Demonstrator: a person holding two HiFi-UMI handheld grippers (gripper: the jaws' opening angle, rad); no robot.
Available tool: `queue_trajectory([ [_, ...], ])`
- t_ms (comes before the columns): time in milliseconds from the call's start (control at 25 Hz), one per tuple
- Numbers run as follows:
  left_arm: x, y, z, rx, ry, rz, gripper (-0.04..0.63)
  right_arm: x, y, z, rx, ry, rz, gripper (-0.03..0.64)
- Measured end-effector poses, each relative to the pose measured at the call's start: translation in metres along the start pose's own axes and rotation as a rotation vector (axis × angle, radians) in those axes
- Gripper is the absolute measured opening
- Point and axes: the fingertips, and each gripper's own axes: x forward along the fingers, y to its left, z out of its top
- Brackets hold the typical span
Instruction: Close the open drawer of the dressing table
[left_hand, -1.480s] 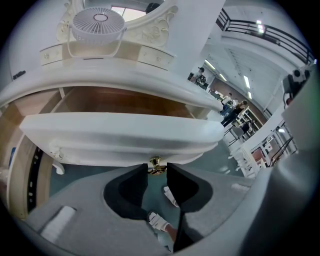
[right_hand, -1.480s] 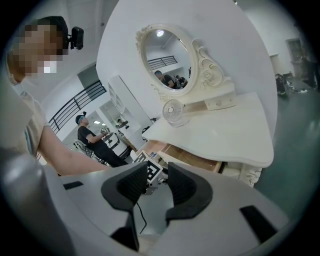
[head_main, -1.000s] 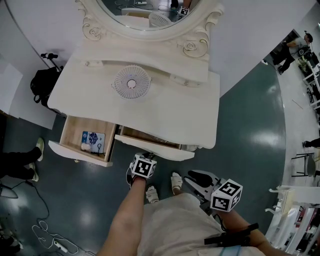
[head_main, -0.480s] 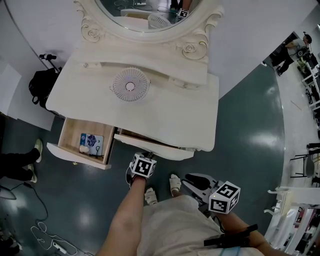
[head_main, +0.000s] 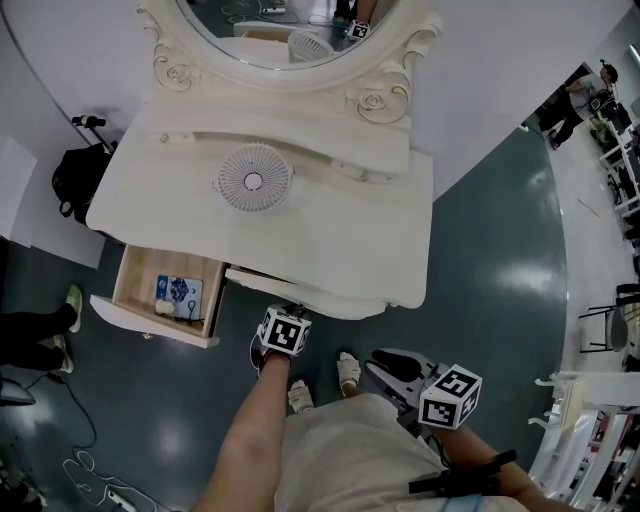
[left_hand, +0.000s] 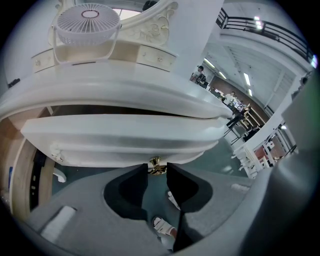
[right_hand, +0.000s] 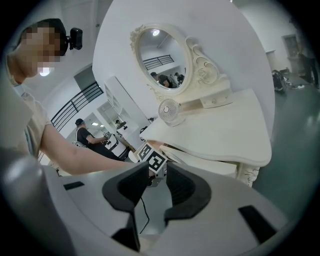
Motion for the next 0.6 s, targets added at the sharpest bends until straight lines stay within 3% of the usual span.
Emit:
queue_trajectory([
  [600, 0.011, 0.011, 0.021, 0.001, -0.001, -0.004, 0.123, 0.008, -0.008, 0.007, 0.009, 0.001, -0.021, 0.117],
])
